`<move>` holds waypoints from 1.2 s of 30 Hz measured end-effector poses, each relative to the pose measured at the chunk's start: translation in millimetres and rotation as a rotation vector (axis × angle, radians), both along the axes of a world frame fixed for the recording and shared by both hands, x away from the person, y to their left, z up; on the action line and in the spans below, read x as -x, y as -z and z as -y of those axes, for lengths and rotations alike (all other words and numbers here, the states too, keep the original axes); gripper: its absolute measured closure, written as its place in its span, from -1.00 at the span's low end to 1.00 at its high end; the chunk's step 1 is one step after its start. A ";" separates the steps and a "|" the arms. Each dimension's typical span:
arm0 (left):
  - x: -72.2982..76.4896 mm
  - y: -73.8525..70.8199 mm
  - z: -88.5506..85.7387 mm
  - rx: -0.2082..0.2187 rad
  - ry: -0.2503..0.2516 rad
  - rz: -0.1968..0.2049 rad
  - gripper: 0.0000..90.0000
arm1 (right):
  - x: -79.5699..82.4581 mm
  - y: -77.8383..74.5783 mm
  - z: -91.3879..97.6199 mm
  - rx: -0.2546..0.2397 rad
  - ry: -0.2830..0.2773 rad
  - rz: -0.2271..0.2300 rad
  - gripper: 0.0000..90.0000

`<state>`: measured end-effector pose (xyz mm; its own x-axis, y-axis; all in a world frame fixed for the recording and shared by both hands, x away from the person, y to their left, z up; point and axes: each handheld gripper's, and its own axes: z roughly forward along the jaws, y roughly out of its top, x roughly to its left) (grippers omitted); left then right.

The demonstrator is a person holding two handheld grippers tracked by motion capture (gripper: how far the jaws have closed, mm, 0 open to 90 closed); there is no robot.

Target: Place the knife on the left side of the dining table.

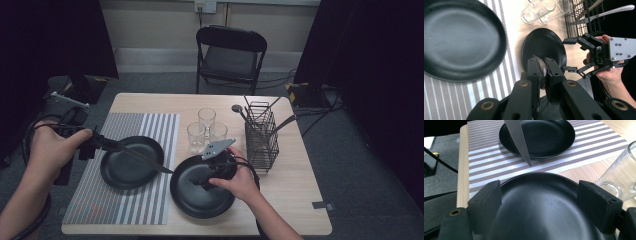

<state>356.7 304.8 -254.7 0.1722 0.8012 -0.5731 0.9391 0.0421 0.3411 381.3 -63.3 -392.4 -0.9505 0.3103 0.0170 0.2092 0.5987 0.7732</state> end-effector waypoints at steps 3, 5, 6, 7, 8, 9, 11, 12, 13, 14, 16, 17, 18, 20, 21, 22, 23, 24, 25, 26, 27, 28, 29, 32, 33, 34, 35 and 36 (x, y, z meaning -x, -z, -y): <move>2.7 1.0 -6.2 -0.007 -0.007 -0.002 0.86 | 1.2 0.9 -1.6 0.001 -0.003 -0.001 -0.57; 3.9 1.8 -10.3 -0.012 -0.004 0.003 0.86 | 1.5 1.4 -2.2 0.003 -0.004 -0.001 -0.56; 5.1 2.1 -10.8 -0.001 -0.019 -0.007 0.86 | 1.7 1.6 -2.6 0.005 -0.003 -0.001 -0.57; 5.2 3.0 -12.8 -0.015 -0.012 0.002 0.86 | 2.0 1.6 -2.8 0.006 -0.002 -0.002 -0.56; 5.9 3.9 -14.3 -0.014 -0.012 -0.002 0.86 | 2.1 1.7 -3.1 0.006 -0.002 -0.003 -0.56; 6.9 5.5 -14.7 0.001 -0.028 -0.014 0.86 | 2.3 1.9 -3.4 0.006 0.001 -0.003 -0.57; 7.2 8.7 -18.8 -0.006 -0.013 -0.013 0.86 | 2.6 2.8 -4.2 0.007 -0.001 -0.001 -0.56; 7.6 10.1 -19.0 0.001 -0.023 -0.021 0.86 | 2.6 3.2 -4.5 0.010 0.000 -0.004 -0.56; 7.5 11.2 -20.7 -0.012 -0.017 -0.015 0.86 | 3.0 4.0 -5.0 0.011 0.003 -0.009 -0.56; 8.0 12.5 -21.3 -0.001 -0.028 -0.022 0.86 | 3.1 4.6 -5.4 0.011 0.001 -0.012 -0.56; 8.1 14.3 -23.4 -0.007 -0.026 -0.022 0.86 | 3.8 6.2 -6.8 0.013 -0.001 -0.013 -0.56; 8.2 15.5 -24.4 -0.011 -0.023 -0.020 0.86 | 4.0 6.7 -7.4 0.015 0.000 -0.014 -0.56; 8.8 16.4 -24.0 0.003 -0.032 -0.028 0.86 | 4.4 7.4 -8.2 0.016 -0.005 -0.013 -0.56; 9.1 18.1 -25.8 -0.011 -0.021 -0.023 0.86 | 5.6 8.3 -9.7 0.017 -0.004 -0.021 -0.56; 9.3 18.8 -25.8 -0.006 -0.019 -0.024 0.86 | 5.5 9.2 -10.4 0.013 -0.007 -0.016 -0.56; 9.4 19.8 -25.5 -0.009 -0.020 -0.028 0.86 | 5.8 9.6 -10.8 0.014 -0.007 -0.020 -0.56; 9.3 20.5 -25.1 -0.007 -0.020 -0.030 0.86 | 6.5 10.4 -11.9 0.014 -0.003 -0.023 -0.56; 9.3 21.3 -24.3 0.004 -0.026 -0.037 0.86 | 6.9 11.2 -12.7 0.014 -0.005 -0.023 -0.56; 9.2 22.0 -25.1 -0.006 -0.020 -0.032 0.86 | 7.2 11.9 -13.8 0.009 -0.005 -0.025 -0.56; 9.1 23.1 -25.8 -0.014 -0.015 -0.028 0.86 | 7.7 12.6 -14.8 0.003 -0.001 -0.028 -0.56; 9.5 24.0 -24.6 0.005 -0.027 -0.041 0.86 | 8.0 13.3 -15.8 -0.002 0.001 -0.030 -0.56; 9.7 25.1 -25.2 -0.001 -0.025 -0.041 0.86 | 8.4 13.9 -17.0 -0.003 -0.001 -0.032 -0.56; 9.7 26.0 -25.7 -0.006 -0.027 -0.039 0.86 | 8.8 14.5 -18.1 -0.004 -0.004 -0.028 -0.56; 10.8 30.1 -29.2 -0.012 -0.022 -0.037 0.86 | 10.2 16.2 -21.7 -0.007 -0.007 -0.031 -0.56; 11.6 31.1 -29.0 -0.001 -0.032 -0.043 0.86 | 10.5 16.9 -23.0 -0.008 -0.007 -0.031 -0.55; 12.2 32.0 -30.2 -0.003 -0.027 -0.044 0.86 | 10.7 17.6 -24.2 -0.008 -0.008 -0.031 -0.54; 12.8 32.6 -31.4 -0.010 -0.020 -0.042 0.86 | 10.8 18.3 -25.4 -0.005 -0.010 -0.030 -0.53; 13.5 33.2 -31.5 -0.008 -0.023 -0.042 0.86 | 11.0 18.9 -26.6 -0.005 -0.013 -0.032 -0.52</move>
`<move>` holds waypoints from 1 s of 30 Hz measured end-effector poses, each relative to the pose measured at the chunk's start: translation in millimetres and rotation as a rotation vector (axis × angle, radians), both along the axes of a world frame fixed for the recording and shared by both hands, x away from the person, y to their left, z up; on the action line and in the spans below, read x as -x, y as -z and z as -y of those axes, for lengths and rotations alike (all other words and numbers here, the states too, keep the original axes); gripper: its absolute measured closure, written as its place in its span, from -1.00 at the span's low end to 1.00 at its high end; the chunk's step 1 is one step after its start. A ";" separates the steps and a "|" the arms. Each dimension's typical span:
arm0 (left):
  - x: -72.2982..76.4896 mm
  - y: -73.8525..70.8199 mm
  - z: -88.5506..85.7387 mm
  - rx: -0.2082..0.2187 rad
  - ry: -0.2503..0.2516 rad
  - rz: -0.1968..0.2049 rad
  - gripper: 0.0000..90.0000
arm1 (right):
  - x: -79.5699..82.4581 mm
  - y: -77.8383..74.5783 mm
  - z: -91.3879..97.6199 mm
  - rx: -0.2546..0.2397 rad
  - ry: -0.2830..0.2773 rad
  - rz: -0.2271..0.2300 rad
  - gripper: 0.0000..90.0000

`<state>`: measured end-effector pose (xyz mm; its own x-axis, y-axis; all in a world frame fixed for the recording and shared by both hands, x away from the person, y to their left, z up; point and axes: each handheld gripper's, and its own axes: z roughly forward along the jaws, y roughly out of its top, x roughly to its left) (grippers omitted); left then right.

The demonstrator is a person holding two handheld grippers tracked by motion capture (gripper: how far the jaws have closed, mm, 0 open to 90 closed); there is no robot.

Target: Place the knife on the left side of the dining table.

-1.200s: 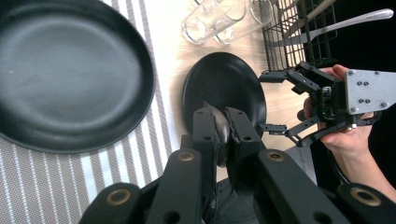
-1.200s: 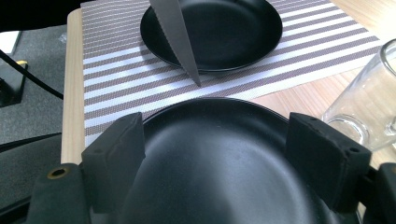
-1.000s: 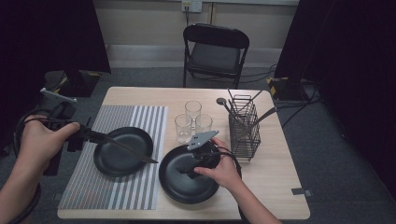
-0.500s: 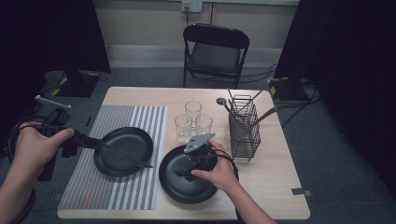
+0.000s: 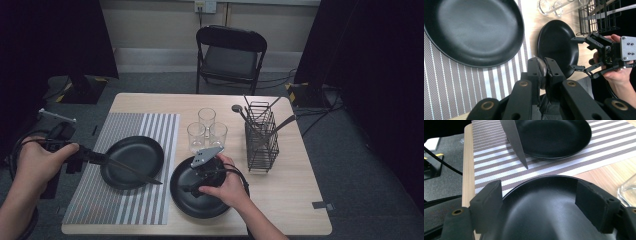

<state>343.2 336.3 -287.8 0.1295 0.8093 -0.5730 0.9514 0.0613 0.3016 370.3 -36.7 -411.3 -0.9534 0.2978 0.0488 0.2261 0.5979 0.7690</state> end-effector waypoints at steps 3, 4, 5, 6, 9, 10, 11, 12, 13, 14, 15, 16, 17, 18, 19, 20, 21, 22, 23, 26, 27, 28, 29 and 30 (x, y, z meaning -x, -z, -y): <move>2.6 0.5 -0.6 0.011 -0.009 -0.003 0.86 | 0.5 1.0 -3.1 0.003 -0.003 0.000 -0.52; 2.9 0.9 -1.8 0.001 -0.002 0.003 0.86 | 0.7 1.3 -4.1 0.003 -0.003 -0.004 -0.52; 3.3 1.3 -2.5 -0.002 0.002 0.004 0.86 | 0.6 1.5 -5.2 0.001 -0.006 -0.002 -0.51; 3.8 1.6 -3.0 -0.005 0.000 0.000 0.86 | 0.6 1.8 -6.2 0.000 -0.006 0.000 -0.51; 4.4 4.9 -5.0 -0.005 -0.001 -0.005 0.86 | 1.1 3.0 -9.4 0.000 -0.015 -0.003 -0.49; 4.7 6.4 -5.3 -0.003 -0.006 -0.008 0.86 | 1.2 3.5 -10.1 0.004 -0.020 0.000 -0.46; 5.1 7.5 -5.7 0.002 -0.010 -0.013 0.86 | 1.3 4.1 -11.2 0.011 -0.029 0.001 -0.42; 5.5 8.9 -6.8 -0.006 -0.008 -0.013 0.86 | 1.6 4.7 -12.3 0.015 -0.038 0.000 -0.41; 5.9 9.5 -7.2 -0.006 -0.011 -0.016 0.86 | 1.7 5.7 -13.6 0.017 -0.043 0.005 -0.41; 6.2 10.4 -7.4 -0.007 -0.015 -0.015 0.86 | 2.0 6.2 -14.8 0.020 -0.046 0.002 -0.41; 6.4 11.3 -7.9 -0.004 -0.012 -0.015 0.86 | 2.0 6.6 -15.8 0.023 -0.048 0.002 -0.41; 6.8 11.9 -8.4 -0.004 -0.013 -0.016 0.86 | 2.3 6.9 -17.0 0.025 -0.049 0.001 -0.41; 7.3 12.4 -8.7 -0.004 -0.015 -0.016 0.86 | 2.8 7.2 -18.1 0.026 -0.048 0.000 -0.41; 7.7 13.0 -8.8 -0.003 -0.013 -0.018 0.86 | 2.7 7.6 -19.3 0.024 -0.053 0.002 -0.41; 8.2 13.3 -8.3 0.003 -0.020 -0.021 0.86 | 3.1 8.1 -20.5 0.024 -0.054 -0.001 -0.41; 8.5 13.8 -9.0 -0.002 -0.011 -0.019 0.86 | 3.2 8.4 -21.4 0.025 -0.056 -0.001 -0.41; 9.0 14.0 -8.6 0.004 -0.018 -0.024 0.86 | 3.3 9.3 -23.0 0.027 -0.059 0.002 -0.41; 9.4 14.5 -8.4 0.009 -0.024 -0.027 0.86 | 3.7 10.0 -24.3 0.027 -0.061 -0.001 -0.41; 9.6 14.9 -9.4 -0.005 -0.017 -0.021 0.86 | 4.2 10.8 -25.8 0.025 -0.058 -0.007 -0.41; 10.7 16.5 -9.2 0.003 -0.014 -0.027 0.86 | 5.0 13.8 -30.5 0.025 -0.066 -0.010 -0.41; 11.1 16.7 -9.8 -0.006 -0.007 -0.026 0.86 | 5.3 14.8 -32.1 0.026 -0.070 -0.013 -0.41; 11.6 17.1 -9.3 -0.002 -0.015 -0.028 0.86 | 5.4 15.9 -33.7 0.028 -0.071 -0.013 -0.41; 11.9 17.8 -9.1 0.003 -0.015 -0.030 0.86 | 5.6 16.9 -35.2 0.030 -0.073 -0.017 -0.41; 11.8 18.2 -9.6 0.002 -0.008 -0.028 0.86 | 5.6 17.8 -36.7 0.032 -0.074 -0.017 -0.41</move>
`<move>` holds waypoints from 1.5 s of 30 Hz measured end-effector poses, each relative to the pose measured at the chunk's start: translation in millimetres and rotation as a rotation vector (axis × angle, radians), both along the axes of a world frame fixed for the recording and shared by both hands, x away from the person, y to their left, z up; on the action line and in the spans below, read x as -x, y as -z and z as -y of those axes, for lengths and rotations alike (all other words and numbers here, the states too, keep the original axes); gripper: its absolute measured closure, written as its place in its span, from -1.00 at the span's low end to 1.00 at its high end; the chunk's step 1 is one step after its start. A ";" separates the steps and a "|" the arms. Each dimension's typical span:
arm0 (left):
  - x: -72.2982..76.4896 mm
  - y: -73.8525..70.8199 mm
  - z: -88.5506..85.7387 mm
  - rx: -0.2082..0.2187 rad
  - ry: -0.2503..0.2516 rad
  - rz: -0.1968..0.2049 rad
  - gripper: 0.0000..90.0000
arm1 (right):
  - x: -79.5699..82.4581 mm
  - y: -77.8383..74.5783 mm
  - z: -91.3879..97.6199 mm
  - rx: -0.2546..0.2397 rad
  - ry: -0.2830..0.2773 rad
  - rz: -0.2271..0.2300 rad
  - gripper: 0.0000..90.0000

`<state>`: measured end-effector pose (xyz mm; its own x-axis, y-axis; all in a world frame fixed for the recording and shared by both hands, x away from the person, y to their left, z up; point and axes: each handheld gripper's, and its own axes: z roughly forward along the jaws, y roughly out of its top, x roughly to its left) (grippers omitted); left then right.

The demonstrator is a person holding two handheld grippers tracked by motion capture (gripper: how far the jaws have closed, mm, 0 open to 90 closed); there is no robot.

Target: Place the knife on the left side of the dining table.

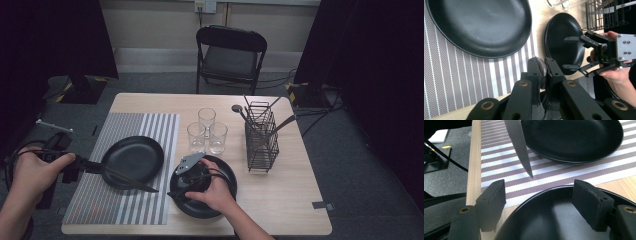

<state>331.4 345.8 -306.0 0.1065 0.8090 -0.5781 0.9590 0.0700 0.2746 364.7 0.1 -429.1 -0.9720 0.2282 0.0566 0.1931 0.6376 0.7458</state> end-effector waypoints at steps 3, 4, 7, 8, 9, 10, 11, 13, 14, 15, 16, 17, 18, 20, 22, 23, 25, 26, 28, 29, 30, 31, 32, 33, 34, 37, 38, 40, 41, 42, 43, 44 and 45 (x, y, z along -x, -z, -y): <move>0.5 1.2 0.4 0.009 -0.015 -0.007 0.86 | -0.3 1.5 -3.9 0.006 -0.007 -0.002 -0.40; 0.8 1.4 0.3 0.012 -0.020 -0.012 0.86 | -0.4 1.9 -5.4 0.007 -0.012 -0.002 -0.39; 1.3 2.1 -1.0 0.001 -0.008 -0.008 0.86 | 0.0 3.0 -10.3 0.011 -0.018 -0.001 -0.38; 1.5 2.1 -1.2 0.001 -0.007 -0.007 0.86 | 0.3 3.6 -12.5 0.009 -0.019 -0.003 -0.38; 1.8 2.0 -1.8 -0.008 -0.007 -0.002 0.86 | 0.2 4.0 -13.7 0.009 -0.021 -0.004 -0.38; 2.0 1.9 -2.0 -0.006 -0.007 -0.004 0.86 | 0.9 4.3 -15.9 0.014 -0.021 -0.006 -0.38; 2.3 1.8 -2.2 -0.009 -0.005 -0.004 0.86 | 1.0 4.8 -17.2 0.016 -0.027 -0.003 -0.38; 2.5 2.1 -1.6 -0.012 -0.005 -0.002 0.86 | 1.6 5.6 -20.9 0.025 -0.035 -0.003 -0.38; 2.2 2.5 -1.5 -0.009 -0.002 -0.005 0.86 | 1.8 5.8 -22.0 0.027 -0.035 -0.003 -0.38; 2.1 2.6 -1.2 -0.003 -0.004 -0.009 0.86 | 1.8 6.3 -23.6 0.030 -0.035 -0.006 -0.38; 2.2 2.8 0.4 0.010 -0.016 -0.017 0.86 | 1.7 6.6 -24.6 0.032 -0.036 -0.004 -0.38; 2.0 2.9 0.5 0.009 -0.013 -0.016 0.86 | 2.0 7.1 -26.8 0.033 -0.036 -0.006 -0.37; 1.9 3.1 1.1 0.005 -0.014 -0.016 0.86 | 2.0 7.4 -28.1 0.034 -0.040 -0.006 -0.37; 1.7 3.4 0.2 -0.012 0.001 -0.009 0.86 | 2.4 8.6 -31.7 0.036 -0.047 -0.004 -0.35; 2.2 3.4 0.4 -0.012 0.002 -0.011 0.86 | 4.1 10.3 -34.9 0.041 -0.048 -0.016 -0.35; 2.5 3.2 0.2 -0.016 0.008 -0.010 0.86 | 4.1 11.5 -36.2 0.044 -0.053 -0.014 -0.35; 3.2 3.1 0.8 -0.010 0.010 -0.011 0.86 | 4.1 14.0 -38.1 0.046 -0.061 -0.011 -0.35; 3.9 2.5 1.9 0.005 0.000 -0.017 0.86 | 4.2 14.7 -38.6 0.047 -0.060 -0.015 -0.35; 4.5 1.1 0.5 -0.011 0.017 -0.006 0.86 | 4.2 16.8 -39.7 0.049 -0.058 -0.022 -0.34; 5.0 0.4 1.6 -0.003 0.004 -0.010 0.86 | 3.6 17.7 -40.1 0.049 -0.061 -0.017 -0.34; 4.9 -0.2 0.6 -0.022 0.015 0.000 0.86 | 3.1 18.3 -40.6 0.046 -0.062 -0.013 -0.33; 5.0 -0.2 0.5 -0.019 0.016 0.001 0.86 | 2.9 18.7 -41.2 0.044 -0.062 -0.016 -0.32; 5.1 0.1 0.7 -0.017 0.017 0.000 0.86 | 3.4 18.4 -41.6 0.046 -0.054 -0.022 -0.32; 5.6 0.4 2.4 -0.001 0.000 -0.013 0.86 | 3.2 18.4 -42.2 0.044 -0.055 -0.022 -0.31; 5.2 1.3 1.1 -0.016 0.021 -0.004 0.86 | 2.7 18.7 -43.0 0.039 -0.060 -0.017 -0.31; 5.5 3.6 3.0 -0.010 0.019 -0.012 0.86 | 3.6 18.6 -45.6 0.040 -0.064 -0.018 -0.30; 5.4 4.6 3.3 -0.015 0.021 -0.014 0.86 | 4.0 18.5 -46.2 0.040 -0.065 -0.018 -0.29; 5.5 5.4 4.3 -0.006 0.014 -0.022 0.86 | 5.0 18.5 -48.3 0.045 -0.066 -0.021 -0.29; 5.4 5.7 4.2 -0.007 0.014 -0.022 0.86 | 5.0 18.6 -48.8 0.044 -0.070 -0.017 -0.29; 5.6 6.2 4.2 0.003 0.013 -0.024 0.86 | 5.6 18.6 -49.2 0.044 -0.068 -0.023 -0.29; 5.8 6.5 4.1 0.005 0.009 -0.022 0.86 | 6.0 18.8 -49.9 0.044 -0.067 -0.023 -0.28; 6.2 6.4 4.1 0.005 0.005 -0.025 0.86 | 6.0 19.1 -50.4 0.045 -0.071 -0.018 -0.27; 6.5 6.7 3.6 0.007 0.010 -0.026 0.86 | 6.3 19.3 -50.6 0.045 -0.069 -0.022 -0.27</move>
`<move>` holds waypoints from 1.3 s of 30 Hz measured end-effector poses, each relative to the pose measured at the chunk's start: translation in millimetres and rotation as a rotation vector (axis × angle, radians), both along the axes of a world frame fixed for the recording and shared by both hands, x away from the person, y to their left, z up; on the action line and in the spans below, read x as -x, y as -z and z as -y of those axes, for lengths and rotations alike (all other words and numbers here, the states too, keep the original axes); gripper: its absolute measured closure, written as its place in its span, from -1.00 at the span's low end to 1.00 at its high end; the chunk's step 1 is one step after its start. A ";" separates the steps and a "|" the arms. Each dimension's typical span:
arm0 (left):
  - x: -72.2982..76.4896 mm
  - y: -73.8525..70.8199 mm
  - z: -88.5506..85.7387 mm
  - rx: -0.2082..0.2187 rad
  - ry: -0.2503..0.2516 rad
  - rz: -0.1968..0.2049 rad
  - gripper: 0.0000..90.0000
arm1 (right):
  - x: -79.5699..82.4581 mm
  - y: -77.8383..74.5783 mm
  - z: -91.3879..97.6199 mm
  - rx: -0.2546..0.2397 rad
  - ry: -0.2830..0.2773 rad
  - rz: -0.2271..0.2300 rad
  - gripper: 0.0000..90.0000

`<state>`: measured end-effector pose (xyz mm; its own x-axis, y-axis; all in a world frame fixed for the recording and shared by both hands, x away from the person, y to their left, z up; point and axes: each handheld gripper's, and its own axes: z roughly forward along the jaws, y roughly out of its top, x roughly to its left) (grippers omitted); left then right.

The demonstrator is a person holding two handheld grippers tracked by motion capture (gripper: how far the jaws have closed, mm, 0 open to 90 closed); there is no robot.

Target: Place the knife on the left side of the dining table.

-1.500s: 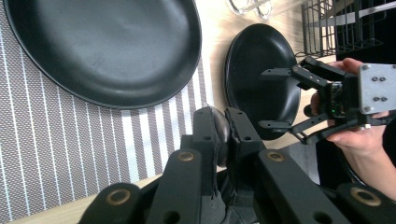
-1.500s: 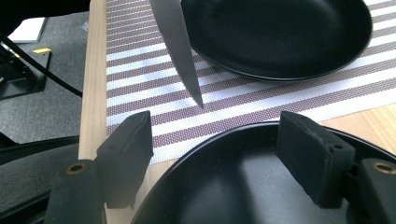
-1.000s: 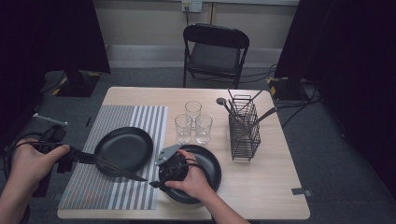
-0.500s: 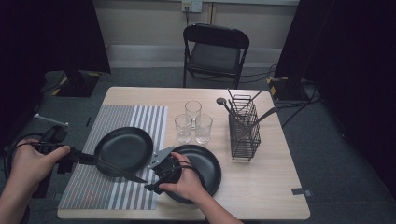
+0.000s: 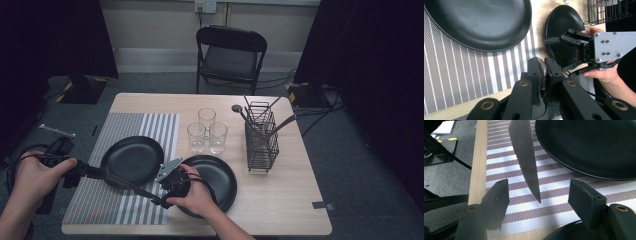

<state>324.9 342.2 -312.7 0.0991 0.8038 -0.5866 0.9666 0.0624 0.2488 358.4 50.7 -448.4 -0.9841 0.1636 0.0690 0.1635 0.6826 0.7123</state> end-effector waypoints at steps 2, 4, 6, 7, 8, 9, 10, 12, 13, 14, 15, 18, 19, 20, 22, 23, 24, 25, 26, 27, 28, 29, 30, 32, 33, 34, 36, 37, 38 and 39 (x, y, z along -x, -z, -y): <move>0.3 1.0 -0.7 -0.005 0.011 0.005 0.86 | -0.5 0.4 -0.5 0.000 -0.003 0.002 -0.27; 1.0 1.7 -0.1 0.004 0.007 -0.002 0.86 | -0.5 1.1 -1.4 -0.002 0.002 -0.001 -0.27; 1.2 2.5 -0.7 -0.010 0.015 0.005 0.86 | -0.1 1.5 -2.6 0.000 0.001 -0.006 -0.27; 1.3 3.0 -0.2 -0.009 0.012 0.005 0.86 | 0.7 1.7 -3.3 0.000 0.003 -0.009 -0.27; 1.6 3.6 0.9 0.011 0.002 -0.002 0.86 | 0.8 1.7 -3.9 0.000 -0.003 -0.005 -0.25; 1.6 4.2 1.0 0.016 0.004 -0.004 0.86 | 1.1 1.6 -4.5 0.003 -0.006 -0.004 -0.24; 1.5 4.5 0.6 0.007 0.008 -0.001 0.86 | 1.5 1.6 -5.1 0.004 -0.009 -0.003 -0.23; 1.7 6.0 -0.1 0.000 0.021 -0.001 0.86 | 2.1 1.5 -6.3 0.003 -0.013 -0.001 -0.21; 2.7 6.7 0.9 0.008 0.011 -0.006 0.86 | 2.7 1.5 -6.5 0.005 -0.010 -0.007 -0.19; 3.0 7.3 0.6 0.016 0.017 -0.007 0.86 | 2.3 1.9 -7.3 0.005 -0.020 0.002 -0.16; 3.9 7.1 1.3 0.016 0.003 -0.011 0.86 | 2.5 2.4 -7.8 0.004 -0.023 0.005 -0.13; 5.6 7.6 -0.6 0.005 0.011 -0.008 0.86 | 4.0 4.6 -10.0 0.011 -0.038 0.003 -0.03; 6.2 7.8 -0.8 0.006 0.006 -0.009 0.86 | 5.4 5.5 -11.1 0.015 -0.039 -0.002 -0.02; 6.5 8.2 -1.8 0.009 0.013 -0.003 0.86 | 6.1 6.5 -12.4 0.017 -0.046 0.003 0.01; 7.6 8.3 -2.3 0.012 0.011 -0.004 0.86 | 9.4 7.8 -14.6 0.028 -0.057 0.002 0.09; 8.4 8.3 -1.6 0.027 0.003 -0.011 0.86 | 10.1 8.4 -15.5 0.036 -0.063 0.006 0.10; 8.7 8.4 -1.8 0.028 0.006 -0.012 0.86 | 11.5 9.1 -17.2 0.043 -0.068 0.012 0.13; 8.7 8.4 -2.7 0.011 0.020 -0.001 0.86 | 12.2 9.4 -18.2 0.042 -0.071 0.017 0.15; 9.9 8.1 -0.8 0.028 0.003 -0.016 0.86 | 12.5 9.5 -18.9 0.040 -0.072 0.016 0.16; 10.1 8.1 -1.2 0.021 0.012 -0.011 0.86 | 13.0 9.6 -19.8 0.038 -0.072 0.013 0.20; 10.1 8.4 -1.9 0.012 0.025 -0.003 0.86 | 13.2 9.8 -20.3 0.040 -0.075 0.016 0.23; 10.5 8.0 -0.5 0.027 0.014 -0.015 0.86 | 13.6 10.2 -20.9 0.042 -0.075 0.017 0.24; 10.4 7.9 -0.6 0.026 0.016 -0.015 0.86 | 13.9 10.3 -21.4 0.047 -0.077 0.018 0.28; 10.3 7.9 -0.4 0.024 0.017 -0.014 0.86 | 13.8 10.7 -21.7 0.052 -0.086 0.023 0.36; 10.4 8.0 0.0 0.020 0.008 -0.014 0.86 | 13.6 11.0 -21.9 0.055 -0.086 0.023 0.39; 10.2 8.4 -0.1 0.025 0.009 -0.015 0.86 | 13.3 11.5 -21.9 0.057 -0.087 0.015 0.44; 9.8 8.8 -1.3 0.008 0.022 -0.007 0.86 | 12.0 13.4 -22.2 0.058 -0.088 0.012 0.45; 10.2 8.6 -0.2 0.019 0.010 -0.015 0.86 | 11.5 14.2 -22.4 0.056 -0.090 0.006 0.46; 10.1 8.5 -0.2 0.020 0.010 -0.015 0.86 | 11.1 14.7 -22.7 0.054 -0.089 0.003 0.47; 9.9 8.2 -1.5 0.004 0.021 -0.004 0.86 | 11.3 14.6 -22.5 0.056 -0.083 -0.005 0.49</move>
<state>315.0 343.7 -320.9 0.1137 0.7992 -0.5902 0.9687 0.0426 0.2444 347.2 73.2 -463.0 -0.9941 0.0854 0.0672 0.1083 0.7328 0.6717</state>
